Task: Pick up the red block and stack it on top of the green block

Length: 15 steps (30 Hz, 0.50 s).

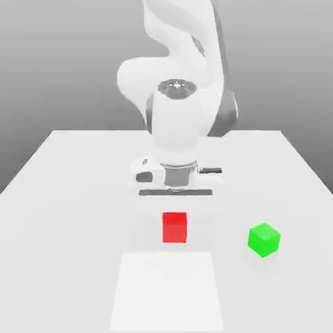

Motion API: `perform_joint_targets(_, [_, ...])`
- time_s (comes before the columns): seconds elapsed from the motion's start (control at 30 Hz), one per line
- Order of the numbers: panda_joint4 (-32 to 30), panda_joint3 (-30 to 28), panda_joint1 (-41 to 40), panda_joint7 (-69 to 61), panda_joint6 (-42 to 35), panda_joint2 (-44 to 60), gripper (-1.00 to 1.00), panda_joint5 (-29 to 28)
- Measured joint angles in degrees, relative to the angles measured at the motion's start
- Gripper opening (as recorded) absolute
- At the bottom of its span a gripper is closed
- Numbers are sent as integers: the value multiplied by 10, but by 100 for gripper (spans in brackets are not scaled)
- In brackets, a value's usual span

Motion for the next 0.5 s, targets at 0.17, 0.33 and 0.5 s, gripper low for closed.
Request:
perform_joint_targets(0.17, [20,40,89,-67,-30,-11,-100,18])
perform_joint_targets(0.33, [40,83,176,-135,-60,-21,-100,37])
perform_joint_targets(0.5, [50,105,202,-146,-13,37,-100,20])
